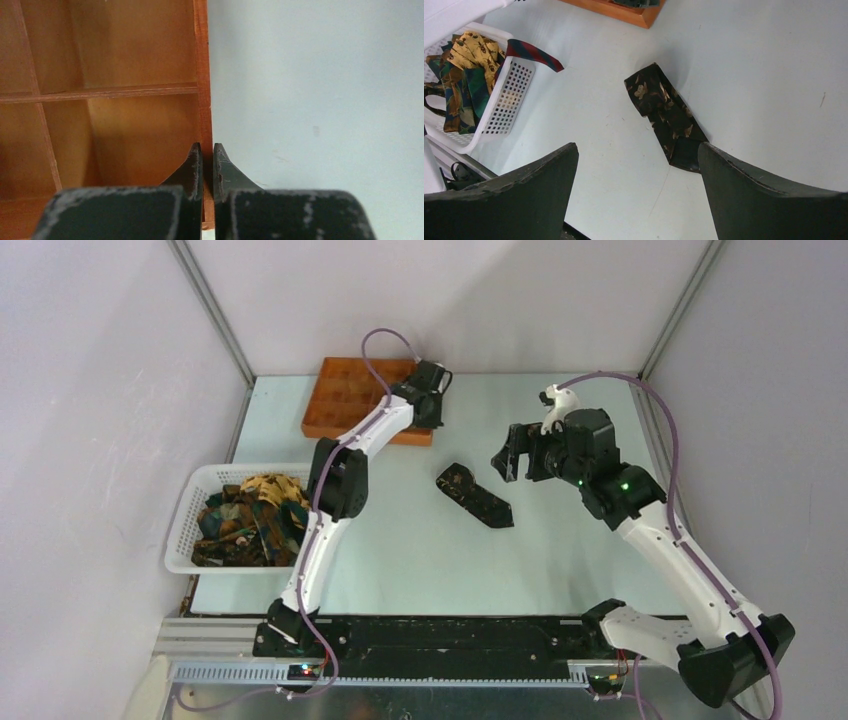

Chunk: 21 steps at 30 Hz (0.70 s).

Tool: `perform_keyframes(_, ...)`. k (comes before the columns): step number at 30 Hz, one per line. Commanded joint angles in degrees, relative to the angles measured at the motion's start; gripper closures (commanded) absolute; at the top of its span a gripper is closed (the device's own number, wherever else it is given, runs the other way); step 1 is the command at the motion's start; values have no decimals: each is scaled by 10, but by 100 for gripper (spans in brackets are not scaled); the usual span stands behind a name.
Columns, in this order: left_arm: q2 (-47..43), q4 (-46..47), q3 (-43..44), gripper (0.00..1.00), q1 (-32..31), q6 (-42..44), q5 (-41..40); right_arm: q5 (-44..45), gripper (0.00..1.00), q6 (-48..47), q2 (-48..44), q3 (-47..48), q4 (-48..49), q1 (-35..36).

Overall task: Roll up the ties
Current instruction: Move the storage box to the center of the board.

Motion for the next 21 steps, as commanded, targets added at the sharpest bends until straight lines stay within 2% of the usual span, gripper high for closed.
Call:
perform_keyframes(1,9,64,84,100,-40,24,61,19,8,-2,-26,-3,-14,-5)
perform_keyframes(7,6,135,91,100,-95,-8,90,47,8,10,-60,-12,-29,-13)
perform_keyframes(14,12,248,98,100,-151,-55,127,89,8,20,-150,-22,-40,-29)
perform_keyframes(21,51,332,126,100,-202,-72,160,91,9,20,-228,-22,-56,-51)
